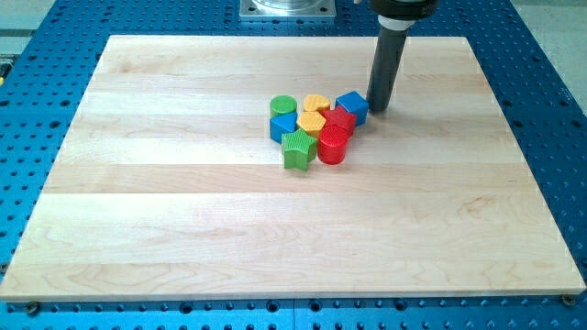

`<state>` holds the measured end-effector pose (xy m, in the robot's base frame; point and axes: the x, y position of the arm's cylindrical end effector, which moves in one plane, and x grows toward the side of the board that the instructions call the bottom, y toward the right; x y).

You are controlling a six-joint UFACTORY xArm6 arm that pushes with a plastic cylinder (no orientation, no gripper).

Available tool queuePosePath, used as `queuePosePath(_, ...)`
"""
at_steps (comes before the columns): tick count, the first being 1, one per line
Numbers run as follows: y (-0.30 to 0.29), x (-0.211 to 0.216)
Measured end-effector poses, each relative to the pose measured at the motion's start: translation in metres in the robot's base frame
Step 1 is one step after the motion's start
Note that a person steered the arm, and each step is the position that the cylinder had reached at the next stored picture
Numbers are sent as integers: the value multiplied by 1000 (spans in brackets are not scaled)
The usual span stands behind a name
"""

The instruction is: Form a diagonal line with red blocks yellow blocks and cube

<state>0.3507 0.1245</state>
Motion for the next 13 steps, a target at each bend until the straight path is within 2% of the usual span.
queuePosePath(5,5,1)
queuePosePath(7,9,19)
queuePosePath(8,8,35)
queuePosePath(9,4,87)
queuePosePath(11,-75,144)
queuePosePath(12,-116,148)
queuePosePath(13,-129,137)
